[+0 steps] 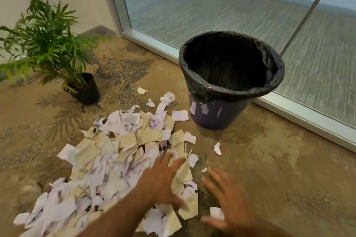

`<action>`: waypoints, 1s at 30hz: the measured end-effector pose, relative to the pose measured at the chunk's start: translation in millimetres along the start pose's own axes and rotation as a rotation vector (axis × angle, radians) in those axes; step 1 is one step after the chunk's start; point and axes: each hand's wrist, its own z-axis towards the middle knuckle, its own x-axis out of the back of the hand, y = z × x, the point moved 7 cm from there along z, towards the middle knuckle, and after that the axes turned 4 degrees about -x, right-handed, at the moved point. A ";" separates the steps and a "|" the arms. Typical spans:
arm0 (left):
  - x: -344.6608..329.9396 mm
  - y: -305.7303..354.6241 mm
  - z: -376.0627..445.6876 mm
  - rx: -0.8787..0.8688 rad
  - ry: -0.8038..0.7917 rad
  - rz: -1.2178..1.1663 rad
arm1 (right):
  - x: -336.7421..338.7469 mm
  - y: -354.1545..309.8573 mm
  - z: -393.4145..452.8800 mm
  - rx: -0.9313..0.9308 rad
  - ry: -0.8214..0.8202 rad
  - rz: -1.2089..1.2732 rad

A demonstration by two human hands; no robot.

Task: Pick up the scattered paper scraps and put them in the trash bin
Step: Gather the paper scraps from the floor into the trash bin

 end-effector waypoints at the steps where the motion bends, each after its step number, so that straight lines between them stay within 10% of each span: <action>1: -24.7 -2.7 -7.1 0.031 -0.063 -0.019 | -29.0 -1.7 -13.1 0.012 -0.060 -0.048; 18: -83.3 -24.0 5.3 0.235 0.095 -0.223 | -89.8 7.4 87.3 -0.082 -0.134 -0.043; 30: -66.1 -39.7 25.7 0.340 0.406 -0.497 | -85.2 17.9 97.8 -0.219 0.042 0.445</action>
